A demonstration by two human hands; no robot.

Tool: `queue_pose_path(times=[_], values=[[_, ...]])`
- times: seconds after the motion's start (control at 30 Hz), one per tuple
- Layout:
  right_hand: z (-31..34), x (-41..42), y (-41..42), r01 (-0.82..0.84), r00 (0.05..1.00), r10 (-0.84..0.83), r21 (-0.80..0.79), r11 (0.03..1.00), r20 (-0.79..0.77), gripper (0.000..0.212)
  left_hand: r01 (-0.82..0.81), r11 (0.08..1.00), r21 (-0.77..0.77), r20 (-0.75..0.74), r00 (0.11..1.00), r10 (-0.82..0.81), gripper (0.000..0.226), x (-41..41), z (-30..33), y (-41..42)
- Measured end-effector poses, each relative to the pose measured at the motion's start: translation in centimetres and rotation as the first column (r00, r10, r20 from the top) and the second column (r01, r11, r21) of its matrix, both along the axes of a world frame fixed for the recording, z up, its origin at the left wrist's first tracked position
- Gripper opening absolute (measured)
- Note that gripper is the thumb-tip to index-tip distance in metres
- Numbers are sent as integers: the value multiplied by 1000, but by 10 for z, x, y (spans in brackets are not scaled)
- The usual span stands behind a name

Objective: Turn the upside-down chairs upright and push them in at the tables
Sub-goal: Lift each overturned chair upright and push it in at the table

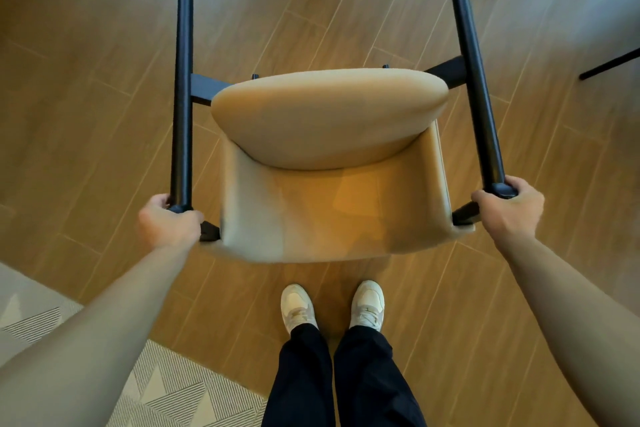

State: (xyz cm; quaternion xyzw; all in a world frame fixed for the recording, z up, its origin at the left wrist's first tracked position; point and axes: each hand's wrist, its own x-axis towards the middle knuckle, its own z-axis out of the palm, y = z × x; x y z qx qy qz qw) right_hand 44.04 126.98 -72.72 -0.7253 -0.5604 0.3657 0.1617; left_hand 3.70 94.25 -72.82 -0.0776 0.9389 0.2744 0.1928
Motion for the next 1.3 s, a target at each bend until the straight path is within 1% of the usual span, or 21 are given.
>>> queue_pose_path(times=[0.13,0.23,0.3,0.43,0.5,0.57,0.63,0.67,0.73,0.9,1.07,1.2,1.3], values=[[51,-32,44,-41,998,45,-66,997,54,40,52,993,-109,33,998,-49,53,-34,54,41],[84,-55,73,-75,994,83,-97,992,76,34,75,985,-157,60,996,-66,47,-57,90,73],[99,-66,88,-110,989,120,-114,987,89,31,72,979,-190,71,996,-60,53,-71,103,88],[117,-85,115,-140,980,159,-149,979,119,29,75,974,-214,92,994,-57,73,-90,123,116],[124,-91,124,-149,976,172,-161,976,136,28,89,967,-238,109,992,-64,73,-98,130,125],[130,-98,132,-149,973,175,-173,974,148,27,125,955,-268,118,988,-96,58,-102,136,132],[138,-107,142,-149,971,178,-177,973,161,27,170,942,-289,95,984,-149,29,-112,145,142],[143,-112,147,-151,968,183,-184,971,172,27,181,939,-291,82,983,-164,20,-118,149,146],[155,-126,163,-147,965,183,-191,971,186,26,234,925,-298,82,972,-220,15,-134,160,161],[184,-169,205,-130,959,170,-183,975,225,23,290,898,-330,99,957,-273,23,-174,189,203],[199,-205,245,-113,950,170,-218,969,262,32,331,879,-343,123,944,-307,28,-214,206,242],[208,-230,279,-124,943,189,-238,963,273,33,372,860,-349,169,928,-333,32,-241,215,273],[221,-253,310,-155,935,234,-286,946,268,37,396,843,-364,208,917,-341,34,-265,228,299]])
